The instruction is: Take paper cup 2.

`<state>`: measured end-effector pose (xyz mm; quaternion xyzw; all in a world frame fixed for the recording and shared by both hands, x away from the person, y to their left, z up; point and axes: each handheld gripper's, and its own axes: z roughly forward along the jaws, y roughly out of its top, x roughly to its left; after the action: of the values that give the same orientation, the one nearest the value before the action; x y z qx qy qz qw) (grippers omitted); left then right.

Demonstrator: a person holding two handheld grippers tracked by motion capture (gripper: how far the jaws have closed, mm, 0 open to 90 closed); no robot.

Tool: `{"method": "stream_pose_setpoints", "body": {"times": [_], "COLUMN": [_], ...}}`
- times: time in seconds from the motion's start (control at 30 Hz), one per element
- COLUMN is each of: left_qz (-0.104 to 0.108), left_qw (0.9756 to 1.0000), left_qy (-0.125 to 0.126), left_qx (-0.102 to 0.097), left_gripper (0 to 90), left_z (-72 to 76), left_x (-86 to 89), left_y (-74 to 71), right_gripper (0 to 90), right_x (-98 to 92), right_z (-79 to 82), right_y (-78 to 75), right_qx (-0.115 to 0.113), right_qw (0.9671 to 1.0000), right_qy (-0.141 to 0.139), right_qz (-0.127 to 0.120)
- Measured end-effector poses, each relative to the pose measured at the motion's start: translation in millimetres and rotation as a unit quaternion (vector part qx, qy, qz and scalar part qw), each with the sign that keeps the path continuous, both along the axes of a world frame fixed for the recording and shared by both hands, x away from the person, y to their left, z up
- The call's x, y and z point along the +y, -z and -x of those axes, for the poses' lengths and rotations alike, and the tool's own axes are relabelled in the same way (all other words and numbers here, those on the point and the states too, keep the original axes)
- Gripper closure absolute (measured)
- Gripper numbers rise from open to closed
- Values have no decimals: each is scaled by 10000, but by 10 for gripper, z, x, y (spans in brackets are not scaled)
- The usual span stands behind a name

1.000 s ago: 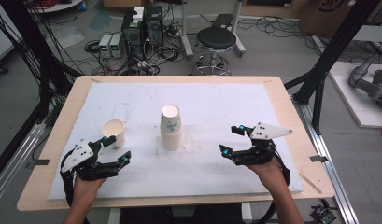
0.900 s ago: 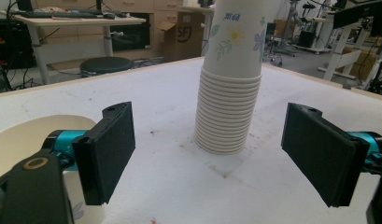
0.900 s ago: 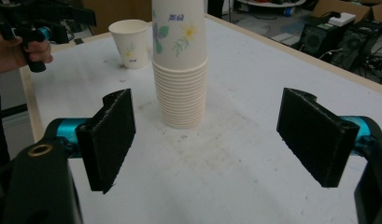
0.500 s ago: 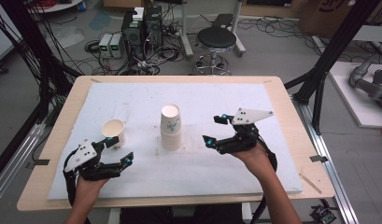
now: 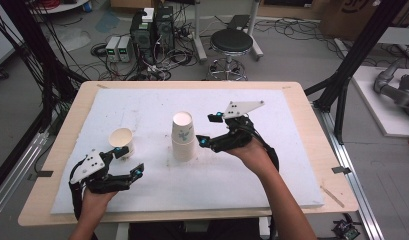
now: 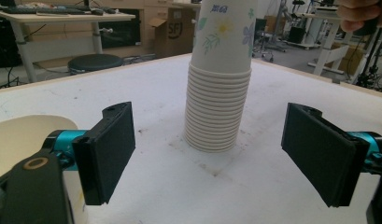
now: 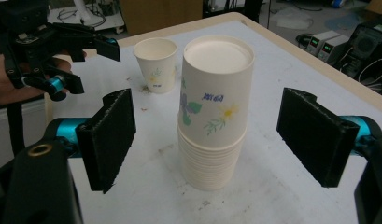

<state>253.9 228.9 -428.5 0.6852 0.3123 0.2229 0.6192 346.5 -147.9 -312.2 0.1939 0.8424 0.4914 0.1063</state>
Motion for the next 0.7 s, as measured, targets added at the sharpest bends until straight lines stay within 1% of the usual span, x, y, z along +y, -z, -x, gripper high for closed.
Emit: {"method": "stream_pose_setpoints", "body": {"times": [0.2,0.43,0.57,0.67,0.7], "left_qz": [-6,17,5,-6,-6], "left_qw": [10000,10000,10000,10000,10000], "left_qy": [5,-13,6,16,16], "left_qx": [5,11,18,17,17], "left_gripper": [175,175,175,175,175], "left_z": [3,-1,-3,-6,-6], "left_x": [-8,3,-2,-3,-3], "left_y": [5,9,13,14,15], "right_gripper": [200,200,200,200,200], "right_x": [156,327,381,409,419], "right_z": [-124,-262,-342,-393,-397], "right_y": [-2,32,79,103,105], "right_qx": [92,195,293,326,372], "right_qw": [9999,9995,9991,9991,9989], "right_qy": [-14,-81,-51,-54,-45], "right_qz": [76,238,306,270,275]}}
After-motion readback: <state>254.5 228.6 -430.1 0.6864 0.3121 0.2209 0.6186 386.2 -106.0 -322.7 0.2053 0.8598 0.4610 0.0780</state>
